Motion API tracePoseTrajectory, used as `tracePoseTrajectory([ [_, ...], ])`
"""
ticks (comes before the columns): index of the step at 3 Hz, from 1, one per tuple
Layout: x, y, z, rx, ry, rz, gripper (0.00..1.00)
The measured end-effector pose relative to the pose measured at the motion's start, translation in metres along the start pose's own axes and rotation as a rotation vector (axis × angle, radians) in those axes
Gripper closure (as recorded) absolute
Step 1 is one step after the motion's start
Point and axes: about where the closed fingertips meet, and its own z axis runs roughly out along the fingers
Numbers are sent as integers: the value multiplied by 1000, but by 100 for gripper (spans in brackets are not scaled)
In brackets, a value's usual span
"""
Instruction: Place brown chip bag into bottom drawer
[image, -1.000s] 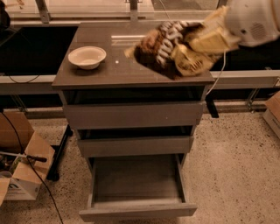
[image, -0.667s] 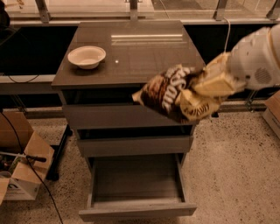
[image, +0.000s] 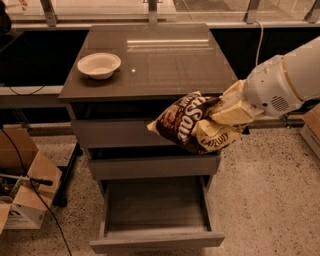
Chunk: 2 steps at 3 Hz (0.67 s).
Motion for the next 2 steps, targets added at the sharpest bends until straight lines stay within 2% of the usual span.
tracePoseTrajectory([
  [1, 22, 3, 34, -54, -19, 53, 100],
  [2, 74, 14, 94, -132, -31, 163, 100],
])
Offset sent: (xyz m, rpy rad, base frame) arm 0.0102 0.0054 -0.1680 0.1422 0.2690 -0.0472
